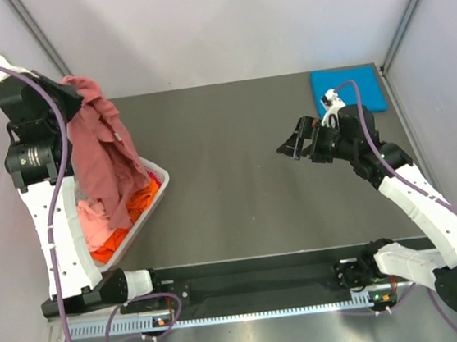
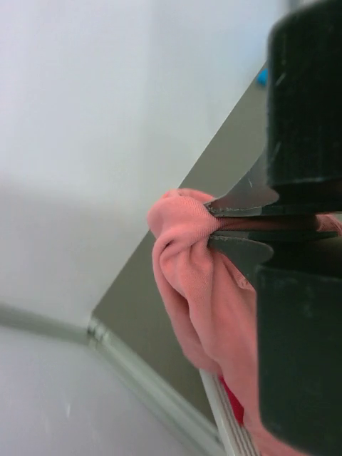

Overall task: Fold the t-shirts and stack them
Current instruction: Move the tshirt to the center of the board

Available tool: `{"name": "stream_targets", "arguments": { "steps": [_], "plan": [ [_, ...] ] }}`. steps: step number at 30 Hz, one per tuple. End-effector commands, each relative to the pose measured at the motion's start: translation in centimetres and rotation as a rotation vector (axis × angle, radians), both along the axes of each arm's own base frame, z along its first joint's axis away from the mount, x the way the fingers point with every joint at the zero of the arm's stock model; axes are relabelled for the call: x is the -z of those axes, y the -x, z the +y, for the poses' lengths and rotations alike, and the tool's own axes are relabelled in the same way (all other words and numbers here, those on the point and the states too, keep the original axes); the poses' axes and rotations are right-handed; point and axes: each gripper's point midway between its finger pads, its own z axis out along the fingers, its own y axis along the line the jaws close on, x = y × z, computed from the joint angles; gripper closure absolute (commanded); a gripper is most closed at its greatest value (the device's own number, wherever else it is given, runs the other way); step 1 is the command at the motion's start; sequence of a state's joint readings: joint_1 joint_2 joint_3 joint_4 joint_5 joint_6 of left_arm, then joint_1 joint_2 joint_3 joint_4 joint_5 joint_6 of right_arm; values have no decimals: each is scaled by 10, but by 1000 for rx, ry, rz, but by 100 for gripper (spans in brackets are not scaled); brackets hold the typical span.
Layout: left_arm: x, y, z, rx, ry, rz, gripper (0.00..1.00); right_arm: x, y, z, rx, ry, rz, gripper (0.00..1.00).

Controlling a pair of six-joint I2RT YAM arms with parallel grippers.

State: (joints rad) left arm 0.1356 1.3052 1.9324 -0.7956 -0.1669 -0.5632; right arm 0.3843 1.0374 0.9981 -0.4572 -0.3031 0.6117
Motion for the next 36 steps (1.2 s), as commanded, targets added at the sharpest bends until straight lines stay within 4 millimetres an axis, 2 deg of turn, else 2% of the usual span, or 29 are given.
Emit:
{"name": "stream_targets", "arguments": {
  "steps": [1,3,4,5,6,7,9,10,11,12,13,15,16,17,18,20,23,24,25,26,27,28,29,30,32,33,34,35,36],
  "plan": [
    [-63,-16,-42,236,43,-253,100,-29,-8,3,3,-26,-68,0],
    [-75,-28,-75,422,91,-293,100,-28,-15,-1,33,-14,-69,0],
    [-96,-23,-88,497,92,-340,100,-32,-18,-2,41,-16,-74,0],
    [-92,-40,-97,554,121,-324,100,-31,-21,-3,48,-14,-71,0],
    [-110,-30,-117,669,156,-360,100,-32,-22,-4,53,-12,-70,0],
    [-116,-38,-131,737,176,-388,100,-34,-25,-4,57,-11,-77,0],
    [-136,-29,-157,858,257,-453,100,-36,-27,-7,69,-9,-89,0],
    [-157,-17,-178,944,252,-540,100,-38,-28,-7,73,-10,-98,0],
    [-161,-23,-182,956,271,-558,100,-39,-29,-9,75,-6,-105,0],
    [-183,-6,-198,1002,264,-617,100,-40,-31,-11,85,0,-111,0],
    [-179,-19,-210,1006,286,-597,100,-41,-32,-13,91,5,-120,0],
    [-205,-5,-216,1040,298,-661,100,-41,-36,-16,110,16,-127,0],
    [-202,-11,-221,1059,336,-652,100,-40,-36,-18,112,23,-128,0],
    [-212,-1,-227,1107,341,-703,100,-40,-36,-20,116,24,-127,0],
    [-205,-4,-233,1135,403,-673,100,-38,-36,-20,118,26,-121,0],
    [-203,9,-251,1190,433,-672,100,-39,-33,-22,125,21,-122,0],
    [-167,5,-276,1193,380,-549,100,-41,-25,-26,135,7,-126,0],
    [-140,-7,-283,1183,391,-471,100,-36,-23,-27,137,10,-119,0],
    [-135,4,-285,1191,384,-457,100,-39,-19,-29,144,1,-130,0],
    [-120,3,-287,1188,371,-428,100,-38,-18,-31,156,2,-129,0],
    [-80,-11,-291,1166,392,-326,100,-33,-16,-32,156,6,-123,0],
    [-74,0,-288,1160,385,-313,100,-35,-12,-34,159,3,-129,0],
    [-56,-1,-287,1147,363,-278,100,-33,-12,-36,166,12,-129,0],
    [-16,-10,-287,1108,374,-188,100,-25,-10,-38,172,26,-118,0],
    [18,-2,-281,1072,351,-110,100,-15,-9,-45,199,53,-111,0],
    [60,-7,-280,1040,359,-17,100,-4,-8,-47,205,68,-95,0],
    [83,-7,-278,1020,352,47,100,4,-8,-48,207,81,-82,0],
    [120,-11,-276,1004,318,123,100,11,-9,-50,214,93,-71,0],
    [140,-12,-274,996,299,172,100,23,-9,-51,213,105,-57,0]
  ]
}}
